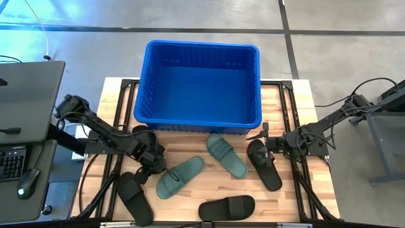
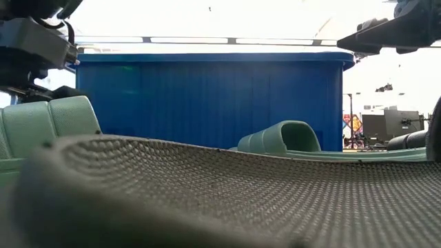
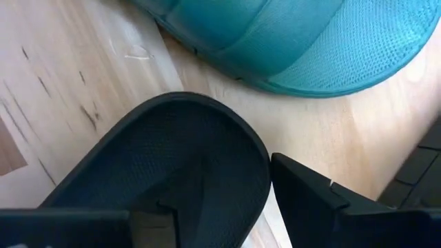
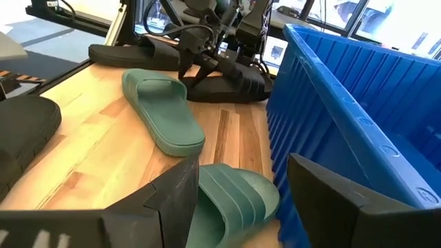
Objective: Pick and place slides into bin
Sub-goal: Put the black slide into the blue container
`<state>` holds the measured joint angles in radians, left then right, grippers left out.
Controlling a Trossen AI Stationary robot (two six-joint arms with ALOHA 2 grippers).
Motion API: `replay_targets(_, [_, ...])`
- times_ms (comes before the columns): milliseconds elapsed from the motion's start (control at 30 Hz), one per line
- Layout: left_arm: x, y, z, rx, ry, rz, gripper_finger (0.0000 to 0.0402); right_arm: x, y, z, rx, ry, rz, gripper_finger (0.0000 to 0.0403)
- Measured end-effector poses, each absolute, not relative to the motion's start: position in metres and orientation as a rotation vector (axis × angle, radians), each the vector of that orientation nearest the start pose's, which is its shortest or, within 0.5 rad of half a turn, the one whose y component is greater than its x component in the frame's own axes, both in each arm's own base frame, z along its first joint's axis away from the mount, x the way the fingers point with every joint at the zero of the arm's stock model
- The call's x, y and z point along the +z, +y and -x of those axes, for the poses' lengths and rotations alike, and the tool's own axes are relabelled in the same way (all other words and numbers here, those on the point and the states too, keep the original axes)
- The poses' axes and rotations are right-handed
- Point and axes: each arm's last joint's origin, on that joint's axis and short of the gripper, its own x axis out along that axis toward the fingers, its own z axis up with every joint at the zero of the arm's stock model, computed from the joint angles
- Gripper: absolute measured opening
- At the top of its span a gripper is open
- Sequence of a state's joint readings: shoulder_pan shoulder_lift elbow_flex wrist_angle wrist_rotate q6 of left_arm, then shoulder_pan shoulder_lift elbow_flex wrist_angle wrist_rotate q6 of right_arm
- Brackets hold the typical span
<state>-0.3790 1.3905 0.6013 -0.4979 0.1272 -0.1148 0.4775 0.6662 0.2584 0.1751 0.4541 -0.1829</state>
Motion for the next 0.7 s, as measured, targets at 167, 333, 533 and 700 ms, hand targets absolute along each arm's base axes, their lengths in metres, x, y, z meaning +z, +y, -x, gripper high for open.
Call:
replay_targets(167, [0.141,-0.084,-0.201,-0.354,1.32,-0.063,0.0156,0.202,0.059,-0.141,0.043,0.214,0.291,0.021])
replay_targets(333, [0.155,-0.087,-0.206,-0.361,1.36,-0.061,0.0156,0.202,0.059,-0.141,0.043,0.219,0.294,0.0204])
replay_targets(533, [0.151,-0.092,-0.211,-0.382,1.348,-0.049,0.0156,0.201,0.059,-0.141,0.044,0.225,0.296,0.0206])
replay_targets(700, [0.141,-0.093,-0.215,-0.368,1.395,-0.029,0.0156,0.2,0.058,-0.14,0.045,0.238,0.303,0.0204])
